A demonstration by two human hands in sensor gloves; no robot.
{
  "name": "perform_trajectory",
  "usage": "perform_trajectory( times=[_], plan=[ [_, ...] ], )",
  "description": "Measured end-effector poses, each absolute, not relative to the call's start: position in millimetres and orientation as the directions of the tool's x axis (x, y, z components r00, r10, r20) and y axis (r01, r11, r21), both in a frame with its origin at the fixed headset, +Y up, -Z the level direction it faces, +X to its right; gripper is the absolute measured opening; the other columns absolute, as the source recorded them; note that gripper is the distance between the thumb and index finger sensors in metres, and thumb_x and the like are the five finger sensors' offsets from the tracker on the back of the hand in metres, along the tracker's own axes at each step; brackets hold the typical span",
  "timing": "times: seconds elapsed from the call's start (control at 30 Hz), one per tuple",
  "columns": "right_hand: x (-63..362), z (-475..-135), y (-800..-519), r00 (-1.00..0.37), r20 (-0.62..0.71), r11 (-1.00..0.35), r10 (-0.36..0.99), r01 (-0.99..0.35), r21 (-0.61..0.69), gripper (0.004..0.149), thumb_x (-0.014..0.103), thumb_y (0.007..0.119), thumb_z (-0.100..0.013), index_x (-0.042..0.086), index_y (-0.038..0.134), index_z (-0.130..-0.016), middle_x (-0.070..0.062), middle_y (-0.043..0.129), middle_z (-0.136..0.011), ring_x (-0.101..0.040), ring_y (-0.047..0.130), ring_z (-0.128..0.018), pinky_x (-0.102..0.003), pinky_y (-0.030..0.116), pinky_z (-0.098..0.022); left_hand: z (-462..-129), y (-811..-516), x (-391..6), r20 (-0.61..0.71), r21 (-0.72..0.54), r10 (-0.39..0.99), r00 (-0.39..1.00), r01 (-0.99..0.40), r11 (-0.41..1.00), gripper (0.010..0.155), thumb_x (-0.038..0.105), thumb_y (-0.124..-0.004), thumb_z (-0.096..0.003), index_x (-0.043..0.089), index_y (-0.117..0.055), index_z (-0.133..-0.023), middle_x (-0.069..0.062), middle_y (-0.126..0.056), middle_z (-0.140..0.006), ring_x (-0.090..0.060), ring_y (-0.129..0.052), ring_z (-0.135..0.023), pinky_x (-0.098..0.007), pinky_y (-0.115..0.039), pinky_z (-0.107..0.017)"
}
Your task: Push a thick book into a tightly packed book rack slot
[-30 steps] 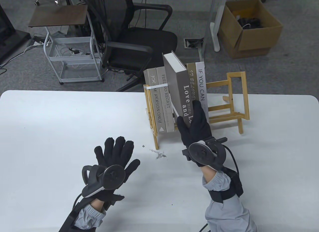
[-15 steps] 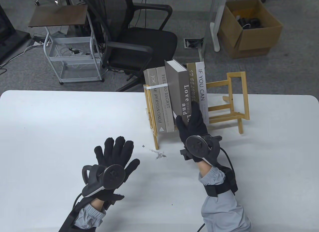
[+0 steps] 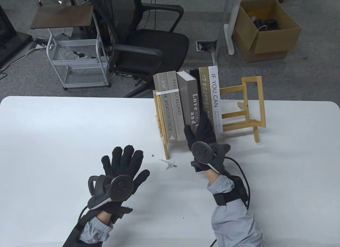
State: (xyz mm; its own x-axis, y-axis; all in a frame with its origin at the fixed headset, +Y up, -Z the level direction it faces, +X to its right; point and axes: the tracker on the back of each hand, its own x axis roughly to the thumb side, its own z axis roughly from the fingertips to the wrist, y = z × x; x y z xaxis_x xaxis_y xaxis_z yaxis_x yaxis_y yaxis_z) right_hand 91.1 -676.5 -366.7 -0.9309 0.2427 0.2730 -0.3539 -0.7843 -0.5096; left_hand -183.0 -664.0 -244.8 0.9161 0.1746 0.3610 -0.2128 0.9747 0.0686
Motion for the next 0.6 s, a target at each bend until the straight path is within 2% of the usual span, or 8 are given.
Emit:
perform_trajectory(
  times=[0.2,0.37,0.6],
  plan=[
    [78.9,-372.9,-682.3,-0.975,0.22,-0.812,0.034,-0.156,-0.563,0.088,0.041,0.059,-0.067,-0.016,0.007,-0.111,-0.036,0.049,-0.098,-0.038,0.077,-0.07,-0.037,0.073,-0.054,-244.5,-663.9,-183.0,0.362,0.068,0.173,0.916,-0.212,0.975,0.07,0.062,-0.051,-0.069,0.022,-0.037,-0.125,-0.024,-0.033,-0.131,-0.063,-0.034,-0.114,-0.083,-0.032,-0.072],
    [73.0,-382.4,-684.2,-0.98,0.198,-0.825,-0.002,-0.11,-0.554,0.088,0.041,0.058,-0.067,-0.013,0.005,-0.111,-0.036,0.048,-0.098,-0.037,0.078,-0.069,-0.036,0.074,-0.052,-244.6,-663.6,-184.2,0.359,0.071,0.178,0.916,-0.218,0.973,0.07,0.062,-0.051,-0.0691,0.022,-0.037,-0.125,-0.025,-0.033,-0.131,-0.063,-0.034,-0.114,-0.083,-0.031,-0.072],
    [68.0,-390.5,-681.6,-0.982,0.181,-0.832,-0.05,-0.059,-0.551,0.084,0.041,0.059,-0.067,-0.011,0.011,-0.113,-0.036,0.05,-0.098,-0.036,0.081,-0.065,-0.034,0.076,-0.05,-244.6,-663.2,-185.6,0.356,0.076,0.181,0.917,-0.222,0.972,0.07,0.062,-0.051,-0.069,0.022,-0.037,-0.125,-0.024,-0.033,-0.131,-0.063,-0.034,-0.114,-0.083,-0.032,-0.072]
  ],
)
